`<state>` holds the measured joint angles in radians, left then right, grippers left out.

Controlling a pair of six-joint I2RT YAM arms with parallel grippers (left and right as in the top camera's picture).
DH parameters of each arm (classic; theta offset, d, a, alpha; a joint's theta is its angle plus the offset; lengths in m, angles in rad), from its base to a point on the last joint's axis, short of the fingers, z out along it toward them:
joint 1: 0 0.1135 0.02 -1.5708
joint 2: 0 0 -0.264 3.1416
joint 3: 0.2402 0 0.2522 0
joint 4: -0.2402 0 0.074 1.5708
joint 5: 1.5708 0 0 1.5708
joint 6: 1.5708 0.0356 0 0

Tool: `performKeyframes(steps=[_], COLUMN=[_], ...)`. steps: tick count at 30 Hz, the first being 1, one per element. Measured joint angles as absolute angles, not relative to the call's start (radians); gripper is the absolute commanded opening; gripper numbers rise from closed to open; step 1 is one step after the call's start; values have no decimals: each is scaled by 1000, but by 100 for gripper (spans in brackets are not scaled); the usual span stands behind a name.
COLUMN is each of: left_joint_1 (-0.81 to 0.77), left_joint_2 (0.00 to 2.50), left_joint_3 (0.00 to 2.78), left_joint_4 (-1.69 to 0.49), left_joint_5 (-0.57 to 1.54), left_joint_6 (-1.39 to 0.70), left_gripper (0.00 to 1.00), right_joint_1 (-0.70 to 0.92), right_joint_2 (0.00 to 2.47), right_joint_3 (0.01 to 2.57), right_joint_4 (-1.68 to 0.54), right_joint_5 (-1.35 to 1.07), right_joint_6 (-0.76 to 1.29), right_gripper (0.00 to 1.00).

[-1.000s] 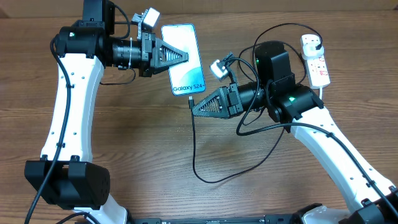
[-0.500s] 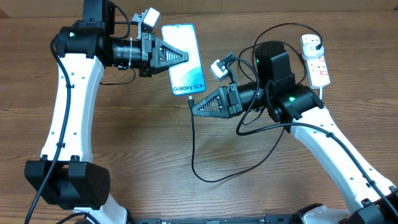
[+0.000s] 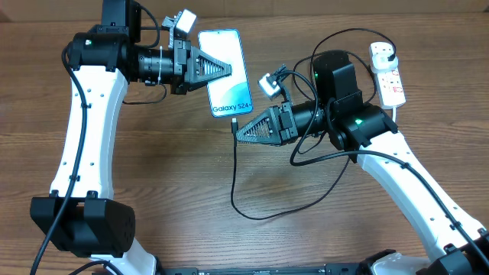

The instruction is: Plug charger to phone and switch on socket

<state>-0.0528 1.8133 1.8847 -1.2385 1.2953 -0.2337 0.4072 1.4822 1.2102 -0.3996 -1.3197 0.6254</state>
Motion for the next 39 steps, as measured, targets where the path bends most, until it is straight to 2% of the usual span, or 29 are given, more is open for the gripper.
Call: performKeyframes(steps=[8,14,21,28,32,39], left_joint_1=[-53,-47,10,89,81,-18], left_joint_2=[1813,1813,1813,1814,1813,1815], left_joint_3=[1885,1885,1884,1884,1884,1884], left_joint_4=[-1208,-1148,-1148,-1211,-1211,-1212], left_joint_5=[1277,1114,801,496,401,127], left_joint_6=[-236,-244,-328,-384,-391,-406], left_gripper=[4,4,4,4,5,4], right_joint_1=[407,407,407,411,427,435], right_joint_2=[1482,1482,1482,1494,1542,1603], right_joint_3=[1210,1211,1212,1212,1212,1212], right_joint_4=[-405,-479,-654,-672,-670,-667], right_joint_5=[-1309,-1214,-889,-606,-493,-355], right_joint_6=[625,614,610,607,611,603], right_gripper=[4,5,22,37,55,59])
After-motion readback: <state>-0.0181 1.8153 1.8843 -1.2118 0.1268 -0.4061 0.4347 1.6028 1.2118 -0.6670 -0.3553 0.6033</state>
